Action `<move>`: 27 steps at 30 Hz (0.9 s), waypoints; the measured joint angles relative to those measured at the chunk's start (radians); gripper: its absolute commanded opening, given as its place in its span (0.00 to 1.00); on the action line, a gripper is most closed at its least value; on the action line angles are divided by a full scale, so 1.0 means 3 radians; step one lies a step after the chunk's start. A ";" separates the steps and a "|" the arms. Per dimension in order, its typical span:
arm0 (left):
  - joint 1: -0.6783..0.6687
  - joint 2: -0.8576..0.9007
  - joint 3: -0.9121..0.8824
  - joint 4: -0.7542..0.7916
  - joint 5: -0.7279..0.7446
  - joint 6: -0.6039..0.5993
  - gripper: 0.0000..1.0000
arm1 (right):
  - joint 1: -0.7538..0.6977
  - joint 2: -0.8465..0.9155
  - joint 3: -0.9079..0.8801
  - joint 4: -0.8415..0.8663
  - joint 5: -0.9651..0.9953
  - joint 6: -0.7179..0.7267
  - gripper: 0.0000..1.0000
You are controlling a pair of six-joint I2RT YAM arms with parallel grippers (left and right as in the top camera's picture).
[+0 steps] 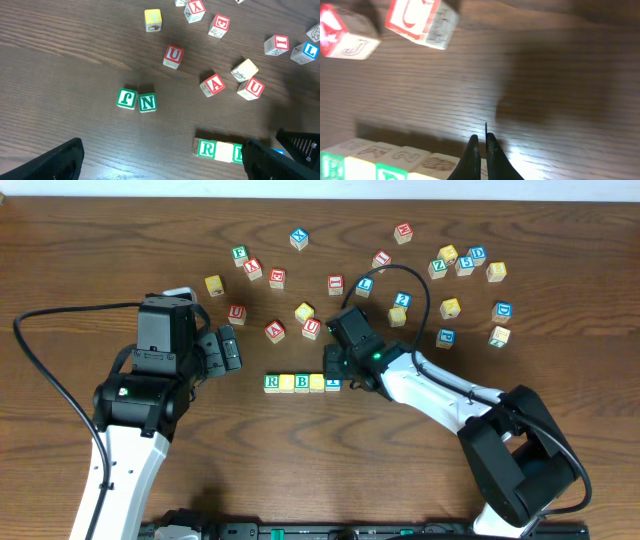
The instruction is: Spell out ROBOT
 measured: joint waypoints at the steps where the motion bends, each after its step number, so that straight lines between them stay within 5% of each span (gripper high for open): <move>1: 0.0000 0.0000 0.0000 0.0000 0.0000 -0.0001 0.98 | -0.0027 0.0000 0.0000 -0.0047 0.0009 0.0029 0.01; 27: 0.0000 0.0000 0.0000 0.0000 0.0000 -0.0001 0.98 | -0.0024 0.0000 0.0000 -0.0427 0.0033 0.0331 0.01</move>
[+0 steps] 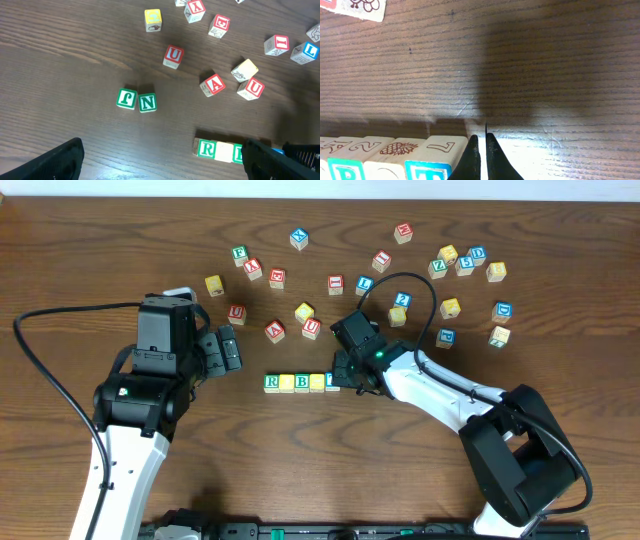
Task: Spell out ROBOT
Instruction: 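Lift the right gripper away from the row toward the back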
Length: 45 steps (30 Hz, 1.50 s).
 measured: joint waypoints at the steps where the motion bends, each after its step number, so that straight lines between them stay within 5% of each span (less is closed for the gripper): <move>1: 0.0000 0.0000 0.0000 0.0000 0.0000 0.0000 0.99 | 0.0000 0.0000 0.0000 0.0000 -0.0004 0.0000 0.01; 34: 0.0000 0.0000 0.0000 0.0000 0.0000 0.0001 0.98 | 0.0135 0.0000 0.0000 -0.0004 0.0001 0.0038 0.01; 45: 0.0000 0.0000 0.0000 0.0000 0.0000 0.0000 0.98 | -0.0268 -0.0409 0.0331 -0.0945 0.0791 -0.0254 0.01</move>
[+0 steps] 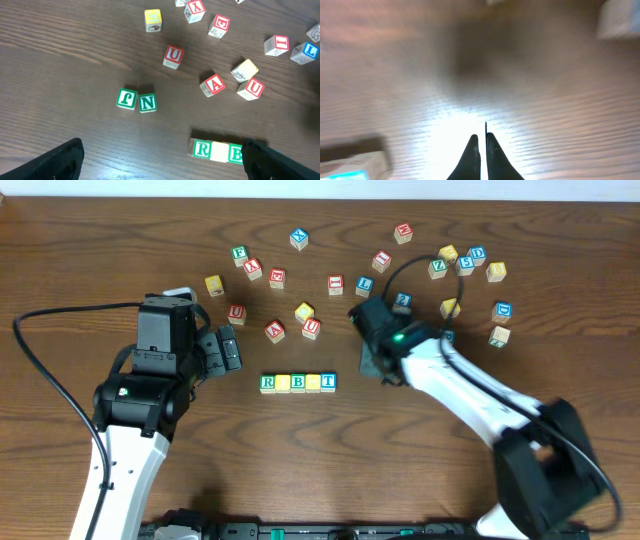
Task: Spell out ROBOT
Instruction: 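Lift the right gripper away from the row toward the back, then move the left gripper down to the left end of the row beside R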
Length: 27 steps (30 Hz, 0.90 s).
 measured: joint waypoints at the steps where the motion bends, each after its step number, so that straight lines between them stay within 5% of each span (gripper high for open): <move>1: 0.0000 0.0000 0.0000 0.0001 0.0000 0.0000 0.98 | -0.0011 -0.0079 0.0027 -0.0009 0.0025 -0.0037 0.01; 3: 0.0000 0.0000 0.0000 0.0000 0.0000 0.0001 0.98 | -0.0031 -0.0506 0.0114 -0.0064 0.0117 -0.0189 0.09; 5: 0.0000 0.0000 0.0000 0.0000 0.0000 0.0001 0.98 | -0.0036 -0.0804 0.0130 -0.0148 0.0146 -0.0281 0.43; 7: 0.0000 0.0000 0.0000 0.0003 0.0000 0.0000 0.98 | -0.0036 -0.0994 0.0130 -0.0278 0.0163 -0.0310 0.99; 20: 0.0000 0.0000 0.0000 0.0058 -0.0001 0.0000 0.95 | -0.0036 -0.1157 0.0131 -0.0793 0.0189 -0.0431 0.99; 21: 0.0000 0.0009 0.0000 0.0060 -0.0074 0.0000 0.60 | -0.0036 -0.1157 0.0131 -0.0795 0.0189 -0.0439 0.99; 23: 0.0000 0.0088 -0.0001 0.0058 -0.0291 0.0019 0.30 | -0.0036 -0.1157 0.0131 -0.0801 0.0198 -0.0446 0.99; 24: 0.0000 0.0214 -0.0004 0.0061 -0.0398 0.0078 0.20 | -0.0036 -0.1157 0.0131 -0.0824 0.0200 -0.0448 0.99; 27: 0.0000 0.0673 -0.0034 -0.0001 -0.0470 0.0163 0.19 | -0.0036 -0.1158 0.0131 -0.0838 0.0203 -0.0448 0.99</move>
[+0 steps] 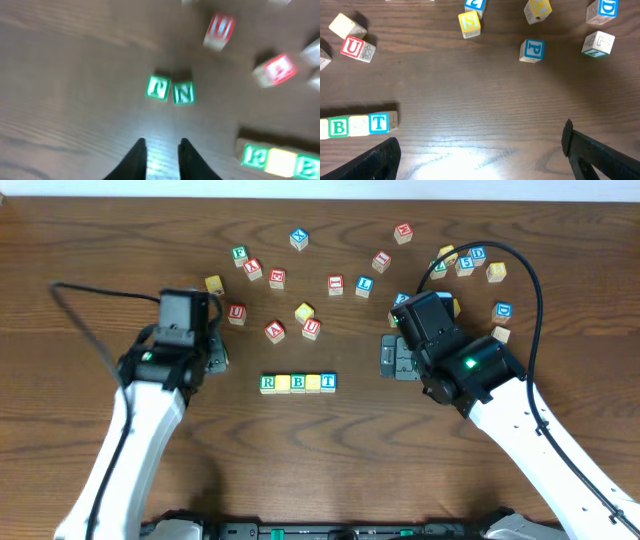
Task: Spell out ROBOT
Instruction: 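Move the left gripper down to the left end of the row beside R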
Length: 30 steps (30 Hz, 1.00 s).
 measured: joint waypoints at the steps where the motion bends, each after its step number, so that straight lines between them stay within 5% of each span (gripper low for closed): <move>1: 0.0000 0.0107 -0.0004 -0.0020 0.0024 0.0001 0.14 | 0.0000 0.0000 0.0000 -0.0001 0.0003 -0.0001 0.99; 9: 0.0000 0.0810 -0.0020 -0.0154 0.0423 0.0024 0.10 | 0.0000 0.0000 0.0000 -0.0009 0.0008 -0.0050 0.99; 30: 0.0000 0.0827 -0.0594 0.0003 0.0997 0.0114 0.08 | 0.0000 0.0000 0.0000 0.0164 0.0009 -0.0051 0.99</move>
